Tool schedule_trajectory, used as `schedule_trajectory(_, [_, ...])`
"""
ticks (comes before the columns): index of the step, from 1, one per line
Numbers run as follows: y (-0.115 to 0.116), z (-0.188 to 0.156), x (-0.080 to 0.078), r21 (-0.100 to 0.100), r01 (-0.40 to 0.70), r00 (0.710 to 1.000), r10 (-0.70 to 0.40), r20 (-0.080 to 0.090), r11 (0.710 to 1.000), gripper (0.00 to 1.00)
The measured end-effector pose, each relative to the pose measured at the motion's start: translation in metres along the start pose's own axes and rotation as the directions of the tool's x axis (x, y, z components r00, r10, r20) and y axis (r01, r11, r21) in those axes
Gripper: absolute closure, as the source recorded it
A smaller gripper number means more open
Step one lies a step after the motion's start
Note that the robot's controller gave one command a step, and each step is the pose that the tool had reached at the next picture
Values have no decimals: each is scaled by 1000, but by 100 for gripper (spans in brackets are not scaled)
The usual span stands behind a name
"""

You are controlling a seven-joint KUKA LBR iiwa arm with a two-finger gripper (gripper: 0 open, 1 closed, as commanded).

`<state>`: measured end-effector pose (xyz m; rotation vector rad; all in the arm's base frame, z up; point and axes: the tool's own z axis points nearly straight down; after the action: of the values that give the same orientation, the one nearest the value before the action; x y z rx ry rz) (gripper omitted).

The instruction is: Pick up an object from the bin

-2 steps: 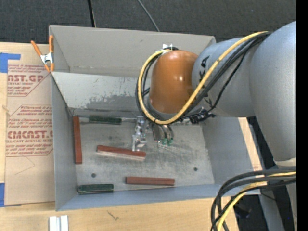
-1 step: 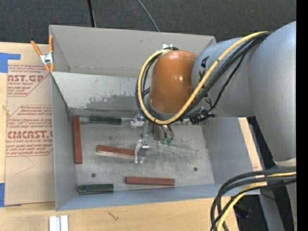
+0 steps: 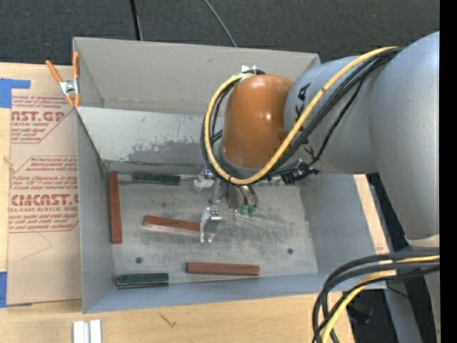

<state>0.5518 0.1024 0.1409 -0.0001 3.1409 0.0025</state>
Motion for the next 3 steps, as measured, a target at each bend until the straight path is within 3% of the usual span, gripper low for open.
schedule_trajectory(1, [1, 6, 0, -2, 4, 1000, -4, 9, 1000, 0])
schedule_trajectory(2, [-16, 53, -5, 1, 23, 1000, -23, 1, 1000, 100])
schedule_trajectory(3, [-16, 53, -5, 0, 23, 1000, -23, 1, 1000, 100])
